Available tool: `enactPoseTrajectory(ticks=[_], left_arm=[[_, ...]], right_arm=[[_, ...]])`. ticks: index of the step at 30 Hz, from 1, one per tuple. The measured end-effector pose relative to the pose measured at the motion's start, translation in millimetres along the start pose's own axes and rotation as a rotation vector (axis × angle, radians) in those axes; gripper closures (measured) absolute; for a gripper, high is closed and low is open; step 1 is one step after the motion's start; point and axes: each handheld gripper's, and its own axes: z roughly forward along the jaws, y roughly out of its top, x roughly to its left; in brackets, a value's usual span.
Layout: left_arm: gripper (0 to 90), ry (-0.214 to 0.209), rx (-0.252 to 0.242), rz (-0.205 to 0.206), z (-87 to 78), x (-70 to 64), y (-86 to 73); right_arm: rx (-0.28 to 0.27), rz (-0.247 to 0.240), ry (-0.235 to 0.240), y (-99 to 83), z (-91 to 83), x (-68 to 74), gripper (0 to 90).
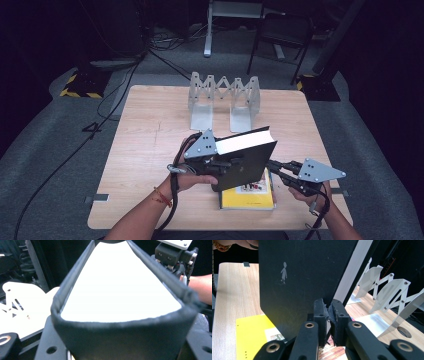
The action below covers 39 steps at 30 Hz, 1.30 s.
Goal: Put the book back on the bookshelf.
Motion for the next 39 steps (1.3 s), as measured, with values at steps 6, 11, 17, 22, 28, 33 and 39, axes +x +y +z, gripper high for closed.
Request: enactPoseTrajectory(ticks=[6,11,17,22,28,33,39], left_arm=[[47.7,-0.014,0.008,0.016,0.6,-1.9,2.5],[49.3,-0.007,0.003,-0.001,0.4,-2.1,2.3],[50.4,0.005,-0.007,-0.006,1.1,-3.9,2.1],[51.3,0.032,-0.01,-0.003,2.1,-3.8,4.1],[51.9,0.076,-0.011,0.006,1.8,-2.8,7.1],[52.1,0.102,-0.012,0.012,0.3,-0.6,9.4],[52.2,0.137,-0.016,0.011,-4.3,4.7,10.3]], right_arm=[[0.015,0.007,-0.007,-0.9,2.2,0.3,68.7],[0.06,0.054,-0.018,-7.7,-1.6,-7.0,46.7],[0.179,0.139,-0.075,-37.3,-12.1,-26.6,37.0],[0.323,0.213,-0.155,-77.3,-22.8,-45.6,29.9],[0.392,0.315,-0.223,-110.5,-32.3,-64.1,24.4],[0.392,0.363,-0.223,-123.4,-31.6,-71.0,23.0],[0.414,0.364,-0.207,-132.5,-28.8,-70.9,20.7]])
